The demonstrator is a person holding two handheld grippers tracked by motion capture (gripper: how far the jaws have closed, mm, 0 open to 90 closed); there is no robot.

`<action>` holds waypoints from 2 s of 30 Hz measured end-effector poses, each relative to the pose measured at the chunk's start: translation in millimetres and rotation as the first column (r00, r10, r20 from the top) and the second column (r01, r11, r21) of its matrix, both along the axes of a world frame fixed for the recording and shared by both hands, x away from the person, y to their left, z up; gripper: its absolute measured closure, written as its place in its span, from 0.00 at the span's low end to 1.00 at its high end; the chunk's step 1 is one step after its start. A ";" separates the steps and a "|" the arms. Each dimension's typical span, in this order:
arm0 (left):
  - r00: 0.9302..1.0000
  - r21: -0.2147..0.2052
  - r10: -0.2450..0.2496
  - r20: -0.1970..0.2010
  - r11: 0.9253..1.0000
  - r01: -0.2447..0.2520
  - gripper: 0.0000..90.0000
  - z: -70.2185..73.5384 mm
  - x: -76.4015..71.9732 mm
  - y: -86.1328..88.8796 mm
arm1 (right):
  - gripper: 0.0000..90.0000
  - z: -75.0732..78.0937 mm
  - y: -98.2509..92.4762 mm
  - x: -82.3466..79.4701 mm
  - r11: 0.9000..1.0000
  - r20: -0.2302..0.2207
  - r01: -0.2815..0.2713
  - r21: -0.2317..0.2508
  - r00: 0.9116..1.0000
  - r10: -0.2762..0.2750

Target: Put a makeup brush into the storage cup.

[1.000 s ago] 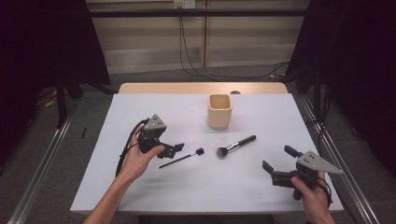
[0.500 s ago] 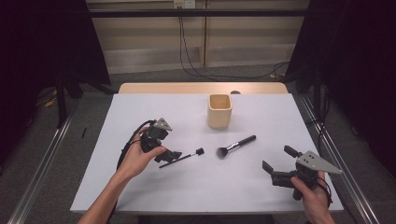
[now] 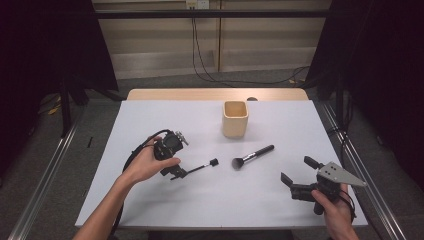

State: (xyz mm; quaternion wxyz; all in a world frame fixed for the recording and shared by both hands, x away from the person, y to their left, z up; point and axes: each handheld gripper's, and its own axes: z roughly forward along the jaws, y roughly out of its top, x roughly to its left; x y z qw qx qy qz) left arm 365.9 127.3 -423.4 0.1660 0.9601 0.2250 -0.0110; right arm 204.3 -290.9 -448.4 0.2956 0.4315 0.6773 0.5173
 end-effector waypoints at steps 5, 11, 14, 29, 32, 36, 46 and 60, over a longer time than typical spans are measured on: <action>0.999 0.050 -0.012 -0.038 0.999 0.013 0.08 -11.3 -0.2 -1.8 | 0.00 -0.4 -1.9 0.7 1.000 -0.002 0.005 0.002 1.000 -0.005; 0.998 0.070 -0.023 -0.054 0.997 0.027 0.07 -13.4 -1.4 -5.6 | 0.00 -0.4 0.4 0.3 1.000 -0.003 -0.005 -0.003 1.000 0.005; 0.997 0.096 -0.030 -0.066 0.995 0.036 0.07 -16.8 -2.8 -8.7 | 0.00 -0.7 1.1 0.6 1.000 -0.004 -0.011 -0.005 1.000 0.010; 0.997 0.199 -0.071 -0.043 0.977 0.078 0.28 -26.5 -6.2 -21.7 | 0.00 -0.9 0.9 0.5 1.000 -0.006 -0.008 -0.009 1.000 0.008; 0.996 0.209 -0.073 -0.048 0.974 0.082 0.37 -25.4 -7.2 -24.9 | 0.00 -1.1 1.3 0.6 1.000 -0.005 -0.011 -0.012 1.000 0.011; 0.995 0.224 -0.072 -0.063 0.971 0.085 0.48 -23.9 -10.1 -28.5 | 0.00 -0.8 1.2 0.0 1.000 -0.006 -0.011 -0.016 1.000 0.011; 0.995 0.226 -0.036 -0.090 0.973 0.056 0.83 -22.1 -3.7 -24.6 | 0.00 -0.4 0.7 -1.3 1.000 -0.006 -0.010 -0.020 1.000 0.010; 0.994 0.215 -0.020 -0.105 0.976 0.042 0.96 -22.4 -3.5 -23.2 | 0.00 -1.2 0.9 0.0 1.000 -0.009 -0.010 -0.021 1.000 0.010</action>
